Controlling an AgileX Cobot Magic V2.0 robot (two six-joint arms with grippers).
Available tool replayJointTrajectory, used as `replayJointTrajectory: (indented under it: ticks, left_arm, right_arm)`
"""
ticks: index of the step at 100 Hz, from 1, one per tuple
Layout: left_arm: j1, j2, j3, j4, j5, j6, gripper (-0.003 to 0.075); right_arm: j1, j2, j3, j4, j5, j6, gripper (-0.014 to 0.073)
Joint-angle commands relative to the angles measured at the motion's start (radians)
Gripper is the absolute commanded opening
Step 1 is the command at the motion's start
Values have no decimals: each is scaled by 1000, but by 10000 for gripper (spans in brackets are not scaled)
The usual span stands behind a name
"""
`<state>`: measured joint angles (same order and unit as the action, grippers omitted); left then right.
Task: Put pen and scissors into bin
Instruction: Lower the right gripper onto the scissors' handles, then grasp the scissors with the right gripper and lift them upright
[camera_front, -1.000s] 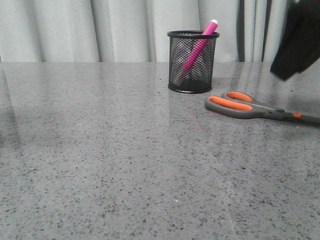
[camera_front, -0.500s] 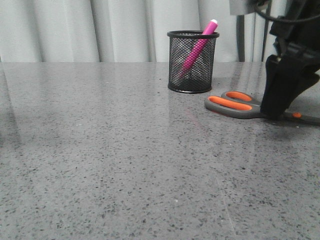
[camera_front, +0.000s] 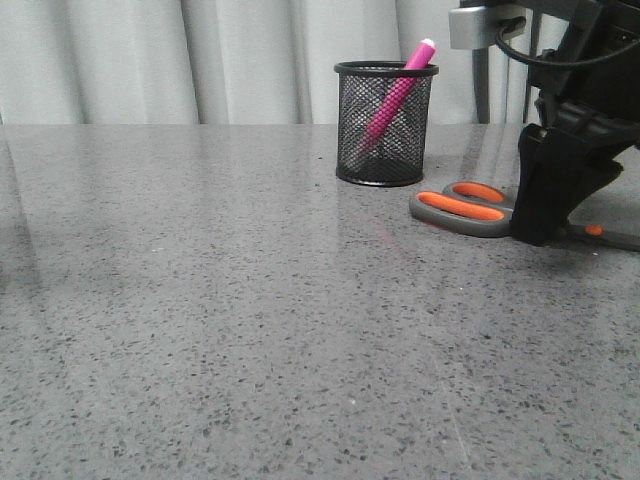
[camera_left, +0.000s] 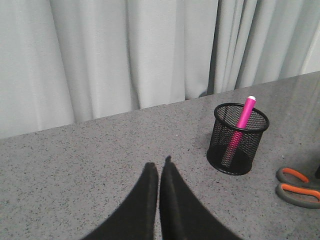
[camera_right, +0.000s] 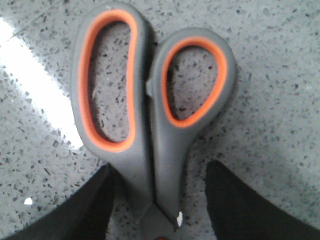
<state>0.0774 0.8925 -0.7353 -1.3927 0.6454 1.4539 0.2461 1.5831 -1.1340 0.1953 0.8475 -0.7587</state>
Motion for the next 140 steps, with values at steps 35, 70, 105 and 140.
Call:
replayJointTrajectory:
  ticks: [35, 70, 105, 140]
  left_arm:
    - [-5, -11, -28, -55, -2, 2, -19]
    - [-5, -11, -28, -55, -2, 2, -19]
    - [-5, -11, -28, -55, -2, 2, -19]
    - [-5, -11, -28, -55, -2, 2, -19]
  right_arm:
    - [-2, -28, -31, 2, 47, -6, 200]
    - [-13, 14, -31, 31, 86, 2, 199]
    - [-13, 0, -59, 60, 103, 3, -74]
    - [-13, -268, -58, 115, -35, 18, -74]
